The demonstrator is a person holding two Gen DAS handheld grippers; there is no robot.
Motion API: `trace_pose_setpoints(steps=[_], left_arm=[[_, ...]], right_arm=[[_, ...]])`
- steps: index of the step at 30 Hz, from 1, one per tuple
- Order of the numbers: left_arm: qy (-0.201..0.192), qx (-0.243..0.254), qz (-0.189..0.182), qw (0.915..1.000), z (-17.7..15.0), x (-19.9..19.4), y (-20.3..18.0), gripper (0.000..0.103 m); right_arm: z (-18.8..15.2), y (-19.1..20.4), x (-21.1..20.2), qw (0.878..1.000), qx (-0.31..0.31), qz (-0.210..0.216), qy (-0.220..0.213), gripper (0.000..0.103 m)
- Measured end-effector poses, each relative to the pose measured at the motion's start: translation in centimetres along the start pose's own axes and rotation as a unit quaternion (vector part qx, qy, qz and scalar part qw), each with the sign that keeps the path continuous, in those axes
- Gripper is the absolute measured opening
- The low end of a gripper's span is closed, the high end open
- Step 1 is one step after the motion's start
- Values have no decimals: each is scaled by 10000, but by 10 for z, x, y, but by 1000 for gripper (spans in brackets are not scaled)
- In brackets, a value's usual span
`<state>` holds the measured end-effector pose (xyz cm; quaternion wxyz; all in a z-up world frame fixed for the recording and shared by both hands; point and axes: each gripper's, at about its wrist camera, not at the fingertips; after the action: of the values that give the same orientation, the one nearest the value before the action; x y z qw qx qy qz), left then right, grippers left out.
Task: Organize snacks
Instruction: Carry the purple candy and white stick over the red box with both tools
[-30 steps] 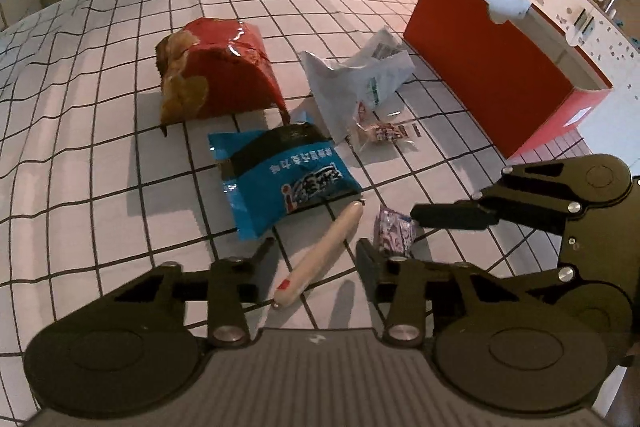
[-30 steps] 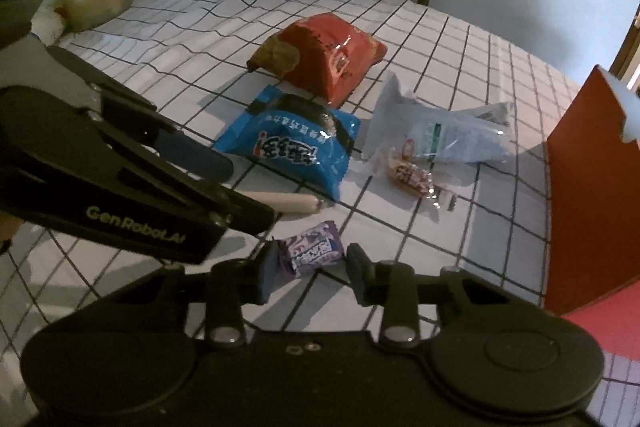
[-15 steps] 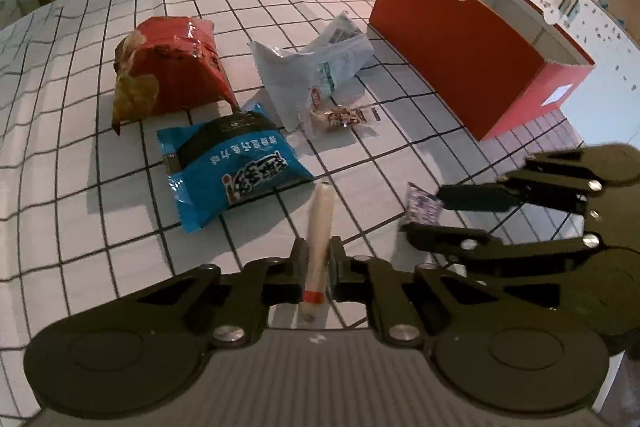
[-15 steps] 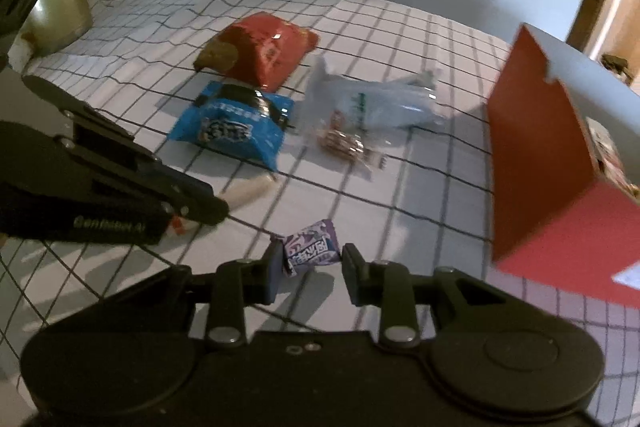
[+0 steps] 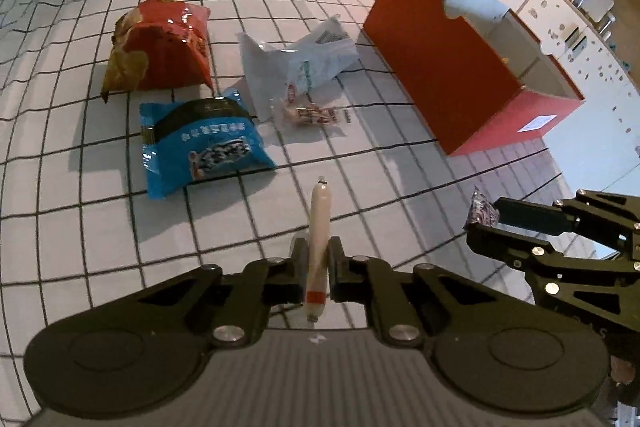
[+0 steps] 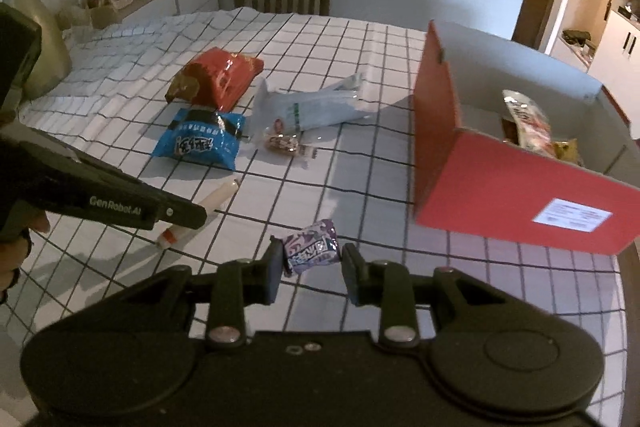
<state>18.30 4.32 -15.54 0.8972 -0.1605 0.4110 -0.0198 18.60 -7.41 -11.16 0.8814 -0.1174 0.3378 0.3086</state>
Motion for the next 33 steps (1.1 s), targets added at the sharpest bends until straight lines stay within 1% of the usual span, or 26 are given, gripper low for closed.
trace_pose_setpoints(steps=[9,19,25,33], left_arm=[[-110,-238,-73,9996,5,-20,-28,9],[-434,-435,-131,9980,21,-38,-67,9],[-617,-405,-123,9972,35,-44,-93,9],[-898,-276,-69,9956,59,-45,-130,9]], right_arm=[[8,-18,-34,9998,11,-45,-218,29],[16,-52,-64,9987,72,27,-513,29],[21,-80,-79,9973,115,87,-719,29],[35,-123,-84,9958,20,-14,-911,29]])
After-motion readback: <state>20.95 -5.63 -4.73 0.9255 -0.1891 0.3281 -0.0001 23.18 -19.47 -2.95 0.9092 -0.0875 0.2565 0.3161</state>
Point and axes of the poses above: each gripper's, at about its wrist camera, not at the fingertips, and x roughly the way its jaws point, y to its left, z to its top, and after that the axes turned 10 degrees about -y, right-handed
